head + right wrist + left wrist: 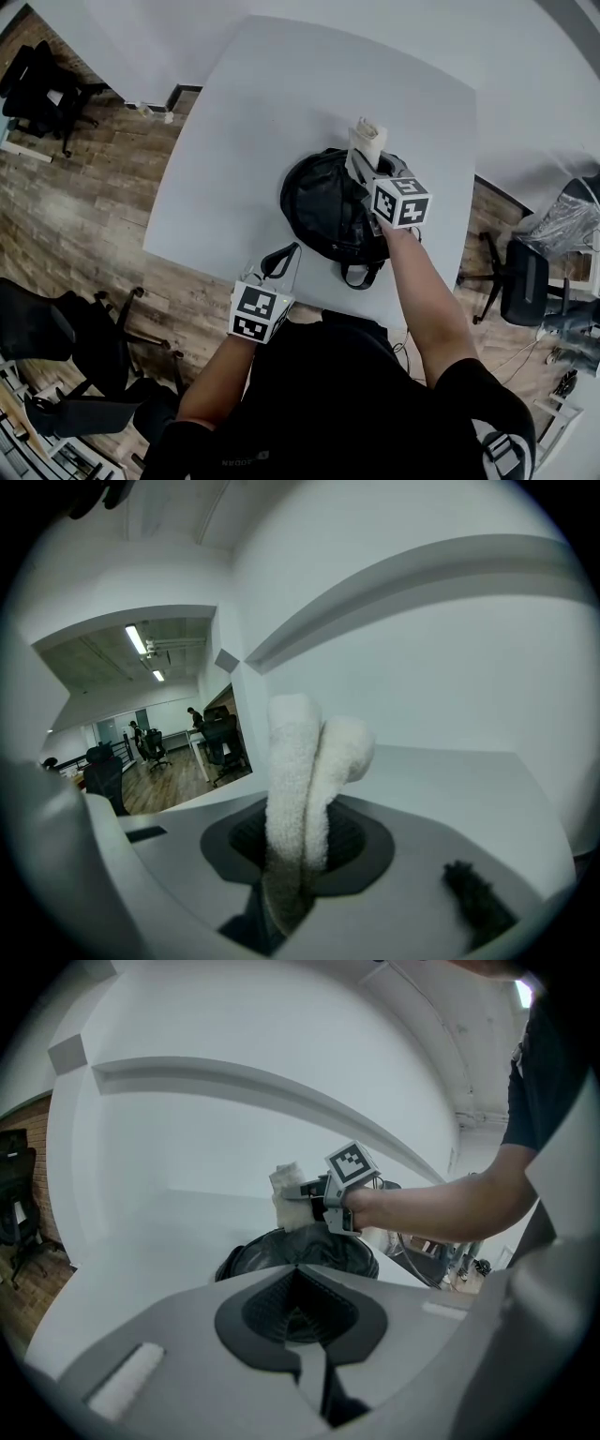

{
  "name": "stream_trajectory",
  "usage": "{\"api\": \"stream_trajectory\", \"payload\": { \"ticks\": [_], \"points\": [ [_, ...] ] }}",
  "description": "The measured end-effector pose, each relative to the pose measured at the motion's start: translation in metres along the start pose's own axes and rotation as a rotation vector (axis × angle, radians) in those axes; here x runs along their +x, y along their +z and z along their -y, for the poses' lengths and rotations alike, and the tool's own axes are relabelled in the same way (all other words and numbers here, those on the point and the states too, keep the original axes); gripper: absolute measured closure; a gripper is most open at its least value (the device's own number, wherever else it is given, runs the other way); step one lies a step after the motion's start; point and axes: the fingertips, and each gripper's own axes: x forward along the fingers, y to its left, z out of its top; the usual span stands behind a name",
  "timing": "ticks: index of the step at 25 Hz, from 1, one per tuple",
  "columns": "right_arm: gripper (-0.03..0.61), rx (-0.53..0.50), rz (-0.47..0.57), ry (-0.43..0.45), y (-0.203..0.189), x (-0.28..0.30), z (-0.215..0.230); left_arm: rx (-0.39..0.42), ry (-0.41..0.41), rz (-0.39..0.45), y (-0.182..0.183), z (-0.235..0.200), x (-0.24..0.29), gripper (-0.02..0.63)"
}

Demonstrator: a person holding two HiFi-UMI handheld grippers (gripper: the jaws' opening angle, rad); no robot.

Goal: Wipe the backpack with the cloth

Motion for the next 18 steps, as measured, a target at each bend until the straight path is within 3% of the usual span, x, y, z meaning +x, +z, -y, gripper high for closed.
{"api": "stream_trajectory", "payload": {
  "ticks": [18],
  "points": [
    [0.492, 0.021, 0.087, -0.174, 0.019, -0.07, 0.061, 0.035, -0.029, 0.004, 0.01, 0.006, 0.005, 0.607]
  ]
}}
